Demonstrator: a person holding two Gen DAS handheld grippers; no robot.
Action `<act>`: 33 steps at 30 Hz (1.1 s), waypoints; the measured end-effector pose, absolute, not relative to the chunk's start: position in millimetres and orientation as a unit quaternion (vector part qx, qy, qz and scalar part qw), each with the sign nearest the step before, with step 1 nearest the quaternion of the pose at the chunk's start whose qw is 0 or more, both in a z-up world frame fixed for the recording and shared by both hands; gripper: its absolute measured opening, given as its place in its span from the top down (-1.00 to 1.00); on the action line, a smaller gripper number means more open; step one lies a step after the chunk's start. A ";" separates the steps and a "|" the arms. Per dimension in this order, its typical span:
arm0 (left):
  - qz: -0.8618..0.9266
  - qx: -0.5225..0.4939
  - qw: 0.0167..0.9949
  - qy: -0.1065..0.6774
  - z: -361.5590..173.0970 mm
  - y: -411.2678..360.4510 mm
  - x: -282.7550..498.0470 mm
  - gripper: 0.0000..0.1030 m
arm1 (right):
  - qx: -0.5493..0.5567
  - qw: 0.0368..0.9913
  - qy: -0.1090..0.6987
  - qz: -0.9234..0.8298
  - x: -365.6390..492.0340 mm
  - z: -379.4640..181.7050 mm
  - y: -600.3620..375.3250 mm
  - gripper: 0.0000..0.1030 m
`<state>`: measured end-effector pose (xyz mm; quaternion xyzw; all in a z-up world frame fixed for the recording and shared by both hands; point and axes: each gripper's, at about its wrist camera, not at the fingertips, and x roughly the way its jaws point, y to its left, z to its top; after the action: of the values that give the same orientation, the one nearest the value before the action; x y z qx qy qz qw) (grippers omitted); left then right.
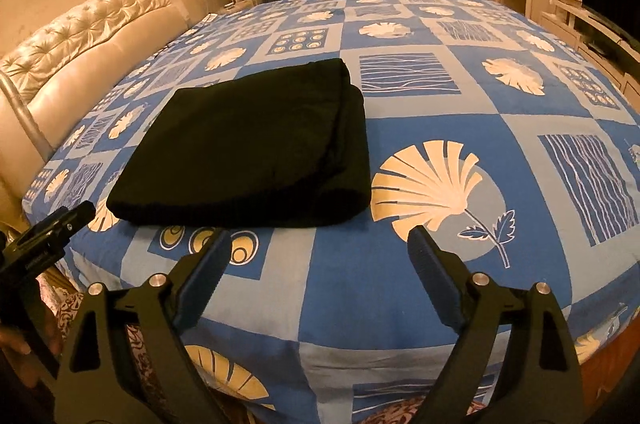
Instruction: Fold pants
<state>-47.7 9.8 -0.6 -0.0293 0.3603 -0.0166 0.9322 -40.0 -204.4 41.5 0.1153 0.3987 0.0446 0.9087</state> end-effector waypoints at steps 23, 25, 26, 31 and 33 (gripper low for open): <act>-0.053 0.004 0.937 0.344 -1.0 -15.4 -51.3 -0.66 | 0.090 0.905 0.410 0.064 -31.7 29.4 -188.7 -0.74; -0.048 0.003 0.936 0.349 -2.2 -14.7 -49.0 -0.66 | 0.090 0.905 0.411 0.064 -31.4 29.2 -188.5 -0.74; -0.049 0.001 0.935 0.352 -2.9 -14.0 -48.2 -0.66 | 0.090 0.905 0.411 0.064 -31.3 28.8 -188.2 -0.74; -0.044 -0.003 0.934 0.354 -4.0 -11.3 -48.1 -0.66 | 0.091 0.903 0.415 0.065 -31.5 26.3 -187.1 -0.74; -0.038 0.002 0.935 0.353 -3.8 -11.5 -47.7 -0.66 | 0.091 0.902 0.416 0.066 -30.9 25.4 -187.5 -0.74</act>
<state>-47.7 -11.5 -3.8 0.0017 0.3525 -0.0382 0.9350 -30.9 -187.5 25.4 0.0910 0.4161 0.0657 0.9024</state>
